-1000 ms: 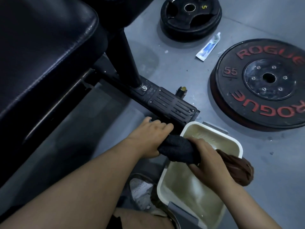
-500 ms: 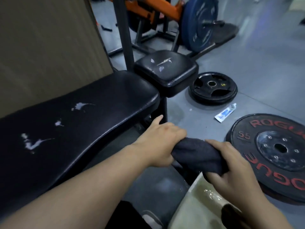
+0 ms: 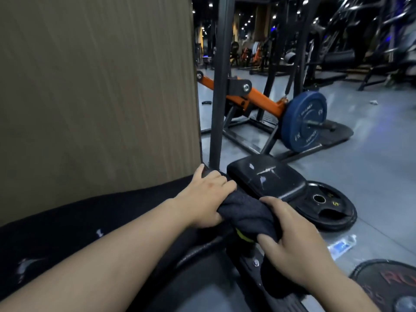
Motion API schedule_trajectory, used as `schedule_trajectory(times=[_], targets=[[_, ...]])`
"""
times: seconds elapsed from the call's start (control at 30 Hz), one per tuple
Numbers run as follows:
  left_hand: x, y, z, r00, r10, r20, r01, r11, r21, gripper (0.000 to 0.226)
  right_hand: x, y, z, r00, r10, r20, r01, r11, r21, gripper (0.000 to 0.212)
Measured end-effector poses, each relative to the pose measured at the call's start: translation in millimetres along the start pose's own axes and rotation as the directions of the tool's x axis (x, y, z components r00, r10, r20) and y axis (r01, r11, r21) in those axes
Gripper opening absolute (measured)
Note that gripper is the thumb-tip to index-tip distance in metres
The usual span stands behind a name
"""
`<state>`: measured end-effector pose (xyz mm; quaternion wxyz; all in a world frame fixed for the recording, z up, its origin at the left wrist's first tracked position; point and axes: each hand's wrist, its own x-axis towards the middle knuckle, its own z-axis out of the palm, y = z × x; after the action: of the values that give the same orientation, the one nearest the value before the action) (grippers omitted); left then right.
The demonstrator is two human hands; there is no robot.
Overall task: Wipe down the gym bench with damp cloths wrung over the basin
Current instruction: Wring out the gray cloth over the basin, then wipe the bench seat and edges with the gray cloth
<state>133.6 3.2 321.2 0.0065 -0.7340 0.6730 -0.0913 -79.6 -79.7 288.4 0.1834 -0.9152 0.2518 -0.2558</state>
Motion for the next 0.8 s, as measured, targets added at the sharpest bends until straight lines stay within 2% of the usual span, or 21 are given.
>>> schedule_trajectory(times=[0.13,0.23,0.3,0.33,0.37,0.43,0.5,0.53,0.6,0.67,0.8], targets=[[24,-16,19,0.959,-0.273,0.075,0.273,0.962,0.01,0.07,40,0,26,0.996,0.085,-0.015,-0.086,0.996,-0.014,0.057],[34,-17,38,0.851,-0.516,0.094,0.524,0.844,-0.115,0.086,62,1,45,0.983,0.184,0.004,-0.184,0.983,-0.029,0.048],[34,-16,47,0.763,-0.638,0.099,0.644,0.739,-0.2,0.089,69,2,53,0.983,0.183,0.026,-0.176,0.969,-0.171,0.038],[32,-16,50,0.741,-0.664,0.096,0.668,0.716,-0.202,0.087,72,4,55,0.988,0.152,0.027,-0.14,0.955,-0.26,0.041],[28,-15,53,0.741,-0.666,0.093,0.67,0.721,-0.177,0.083,74,7,58,0.994,0.107,0.027,-0.093,0.943,-0.32,0.047],[21,-15,54,0.78,-0.618,0.1,0.626,0.772,-0.111,0.075,79,13,63,0.995,0.035,0.096,-0.002,0.947,-0.322,0.07],[17,-17,56,0.815,-0.568,0.114,0.577,0.814,-0.067,0.076,90,17,68,0.966,-0.044,0.254,0.092,0.98,-0.178,0.094],[16,-19,57,0.823,-0.556,0.112,0.564,0.825,-0.047,0.078,97,18,69,0.941,-0.103,0.323,0.143,0.984,-0.106,0.099],[13,-22,60,0.826,-0.553,0.111,0.559,0.828,-0.036,0.083,111,21,73,0.901,-0.189,0.391,0.214,0.977,-0.021,0.096],[9,-24,64,0.821,-0.559,0.117,0.566,0.823,-0.043,0.083,122,24,77,0.884,-0.175,0.434,0.194,0.981,0.001,0.088],[3,-30,66,0.845,-0.516,0.141,0.525,0.85,-0.032,0.071,132,22,95,0.934,-0.118,0.337,0.121,0.993,0.011,0.072]])
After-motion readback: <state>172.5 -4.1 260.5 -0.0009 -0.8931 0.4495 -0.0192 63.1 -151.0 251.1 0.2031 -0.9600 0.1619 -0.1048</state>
